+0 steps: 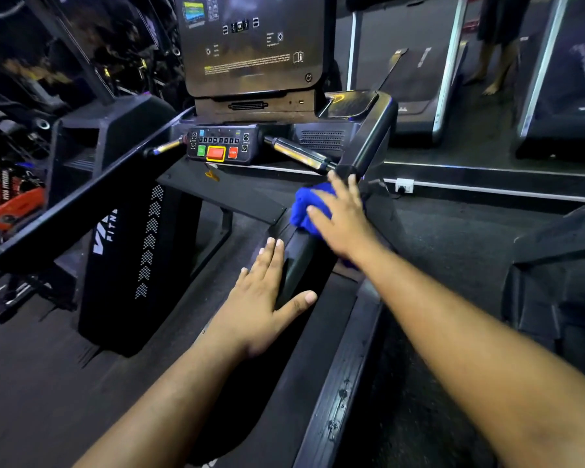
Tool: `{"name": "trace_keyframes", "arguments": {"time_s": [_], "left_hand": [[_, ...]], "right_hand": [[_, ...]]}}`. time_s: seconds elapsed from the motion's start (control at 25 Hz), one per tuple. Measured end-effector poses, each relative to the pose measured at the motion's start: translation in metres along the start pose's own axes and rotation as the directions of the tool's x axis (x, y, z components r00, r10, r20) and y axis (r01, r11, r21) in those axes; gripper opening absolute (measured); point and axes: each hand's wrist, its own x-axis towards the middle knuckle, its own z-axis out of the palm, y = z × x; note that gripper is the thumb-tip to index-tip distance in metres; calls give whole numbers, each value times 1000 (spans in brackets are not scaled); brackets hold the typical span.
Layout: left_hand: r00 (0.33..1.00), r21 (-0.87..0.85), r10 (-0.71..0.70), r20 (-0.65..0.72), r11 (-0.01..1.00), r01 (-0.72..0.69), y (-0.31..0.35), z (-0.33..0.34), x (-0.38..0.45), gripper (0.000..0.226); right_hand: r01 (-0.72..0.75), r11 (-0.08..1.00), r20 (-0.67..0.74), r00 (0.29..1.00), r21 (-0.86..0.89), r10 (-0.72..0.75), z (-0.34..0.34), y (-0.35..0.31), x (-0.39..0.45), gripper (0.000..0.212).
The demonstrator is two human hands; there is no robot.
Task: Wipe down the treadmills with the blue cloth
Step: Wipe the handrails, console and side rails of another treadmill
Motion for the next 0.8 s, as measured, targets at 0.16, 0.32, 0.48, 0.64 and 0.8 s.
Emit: {"name": "trace_keyframes", "arguments": {"time_s": [0.16, 0.32, 0.48, 0.64, 0.8], "left_hand": [[1000, -33, -5, -15, 999, 4, 0, 0, -3, 104], [998, -106, -30, -50, 994, 24, -6, -4, -16, 103], [998, -27, -57, -27, 998, 56, -18, -2, -74, 113], [998, -207, -49, -26, 977, 42, -40, 0, -120, 116], [996, -527, -71, -47, 849, 36, -55, 8, -146, 108]], "right_hand": [[-264, 961, 46, 962, -83, 268, -23, -9, 55, 48], [-13, 1000, 28, 1000, -18, 14, 14, -39, -41, 52], [31, 999, 45, 998, 31, -32, 29, -80, -123, 53], [40, 999, 60, 997, 13, -40, 38, -107, -169, 55], [-8, 999, 76, 997, 44, 5, 47, -135, -210, 58]]}}
